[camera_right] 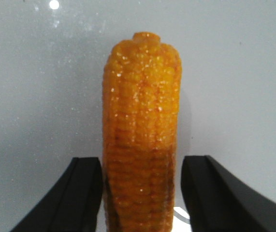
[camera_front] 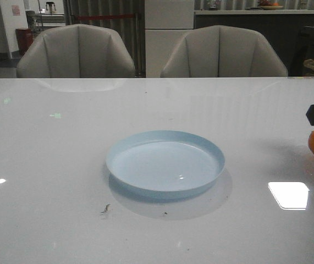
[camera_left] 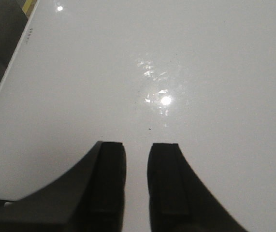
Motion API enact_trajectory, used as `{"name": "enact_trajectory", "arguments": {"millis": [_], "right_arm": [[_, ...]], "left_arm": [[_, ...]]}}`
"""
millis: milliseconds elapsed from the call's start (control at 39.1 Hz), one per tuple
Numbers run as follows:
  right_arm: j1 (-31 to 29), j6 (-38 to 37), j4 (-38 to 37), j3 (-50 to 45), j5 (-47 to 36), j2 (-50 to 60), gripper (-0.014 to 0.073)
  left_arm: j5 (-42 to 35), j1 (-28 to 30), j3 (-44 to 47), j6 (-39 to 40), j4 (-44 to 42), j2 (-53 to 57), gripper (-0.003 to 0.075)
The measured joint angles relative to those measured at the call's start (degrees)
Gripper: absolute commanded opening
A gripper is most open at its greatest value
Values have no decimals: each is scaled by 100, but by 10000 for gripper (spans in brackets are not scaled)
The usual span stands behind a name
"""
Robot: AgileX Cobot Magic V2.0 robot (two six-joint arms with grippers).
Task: Place corn on plate with both arms
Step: 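Lower the right gripper over the orange corn cob, then close the right gripper on the corn and lift it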
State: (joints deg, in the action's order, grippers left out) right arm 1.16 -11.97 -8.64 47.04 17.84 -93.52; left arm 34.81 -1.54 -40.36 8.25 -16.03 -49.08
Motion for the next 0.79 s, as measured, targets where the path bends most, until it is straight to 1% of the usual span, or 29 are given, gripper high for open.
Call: {"name": "enact_trajectory", "arguments": {"millis": [128,205,256,384,461,615,794], "right_arm": [[0,0,-13,0,-19,-190,477],[0,0,-12,13,-38,-244,456],[0,0,-12,13,-47,-257,419],[0,-3,-12,22,-82,-257,270],[0,-3,-24,22,-105,-269,216],[0,-3,-75,164,17,-303,203],[122,161,-146,833,466,-326,203]], "left_arm": [[0,0,0,0,0,0,219],[0,0,0,0,0,0,220],[0,0,0,0,0,0,220],[0,0,0,0,0,0,220],[0,0,0,0,-3,0,220],[0,0,0,0,-13,0,219],[0,0,0,0,-13,0,220]]}}
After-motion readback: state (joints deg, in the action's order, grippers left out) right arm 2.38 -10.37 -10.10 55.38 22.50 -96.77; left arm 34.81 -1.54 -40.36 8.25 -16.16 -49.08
